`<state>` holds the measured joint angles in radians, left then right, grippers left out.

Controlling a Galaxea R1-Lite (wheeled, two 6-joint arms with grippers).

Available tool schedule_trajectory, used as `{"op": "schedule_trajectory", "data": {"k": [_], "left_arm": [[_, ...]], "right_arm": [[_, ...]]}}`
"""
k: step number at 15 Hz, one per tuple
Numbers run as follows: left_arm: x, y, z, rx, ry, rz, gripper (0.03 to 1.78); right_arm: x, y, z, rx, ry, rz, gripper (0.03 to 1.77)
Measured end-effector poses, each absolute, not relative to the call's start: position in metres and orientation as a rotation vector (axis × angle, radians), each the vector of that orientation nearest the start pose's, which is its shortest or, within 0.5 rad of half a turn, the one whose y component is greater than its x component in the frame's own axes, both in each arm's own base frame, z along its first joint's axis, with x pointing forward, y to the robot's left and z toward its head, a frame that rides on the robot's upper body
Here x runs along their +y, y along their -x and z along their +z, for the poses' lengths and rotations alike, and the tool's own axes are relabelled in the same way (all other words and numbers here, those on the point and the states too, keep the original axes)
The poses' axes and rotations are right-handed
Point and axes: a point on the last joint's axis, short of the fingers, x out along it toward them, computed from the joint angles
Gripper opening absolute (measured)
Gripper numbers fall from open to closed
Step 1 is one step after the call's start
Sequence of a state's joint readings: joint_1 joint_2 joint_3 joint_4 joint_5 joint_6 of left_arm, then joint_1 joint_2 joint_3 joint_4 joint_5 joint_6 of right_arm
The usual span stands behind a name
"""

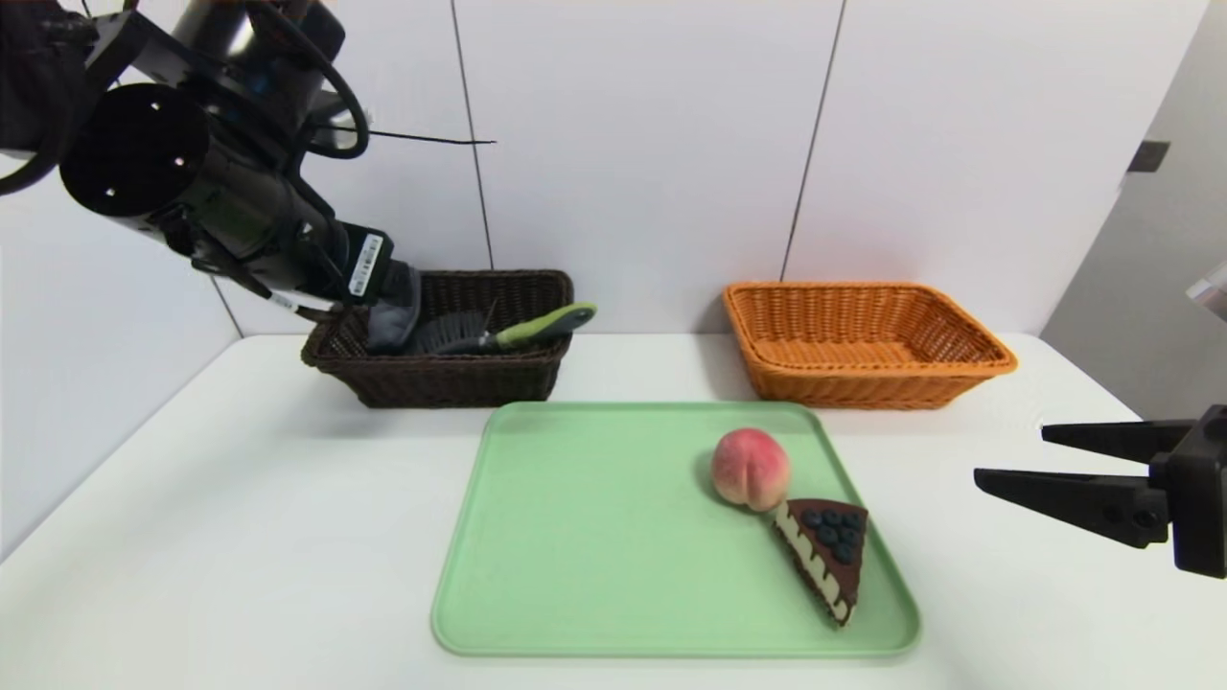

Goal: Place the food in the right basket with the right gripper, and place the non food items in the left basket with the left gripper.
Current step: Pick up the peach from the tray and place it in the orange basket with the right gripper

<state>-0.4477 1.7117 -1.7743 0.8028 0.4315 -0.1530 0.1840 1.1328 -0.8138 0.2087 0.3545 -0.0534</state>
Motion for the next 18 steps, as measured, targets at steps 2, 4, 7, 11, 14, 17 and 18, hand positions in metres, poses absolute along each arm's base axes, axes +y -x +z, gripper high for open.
{"op": "schedule_trajectory", "data": {"k": [2, 4, 7, 11, 14, 17, 18], "left_arm": [[-0.127, -0.238, 0.303, 0.713, -0.098, 0.008, 1.66], [-0.132, -0.216, 0.295, 0.755, -0.037, -0.038, 1.67], [-0.129, -0.193, 0.301, 0.786, 0.078, -0.163, 1.67], [-0.122, -0.172, 0.317, 0.747, 0.106, -0.272, 1.69], [-0.120, -0.160, 0.324, 0.740, 0.125, -0.352, 1.69], [-0.116, -0.151, 0.329, 0.741, 0.123, -0.452, 1.69], [-0.115, -0.149, 0.330, 0.730, 0.102, -0.464, 1.69]], "right_arm": [[0.037, -0.151, 0.242, 0.522, 0.007, 0.545, 1.70], [0.041, -0.158, 0.246, 0.547, 0.011, 0.558, 1.70], [0.052, -0.173, 0.255, 0.593, 0.031, 0.587, 1.70], [0.089, -0.194, 0.258, 0.661, 0.132, 0.593, 1.70], [0.117, -0.214, 0.252, 0.727, 0.197, 0.549, 1.70], [0.139, -0.234, 0.240, 0.786, 0.223, 0.493, 1.70], [0.146, -0.240, 0.235, 0.803, 0.224, 0.466, 1.70]]}}
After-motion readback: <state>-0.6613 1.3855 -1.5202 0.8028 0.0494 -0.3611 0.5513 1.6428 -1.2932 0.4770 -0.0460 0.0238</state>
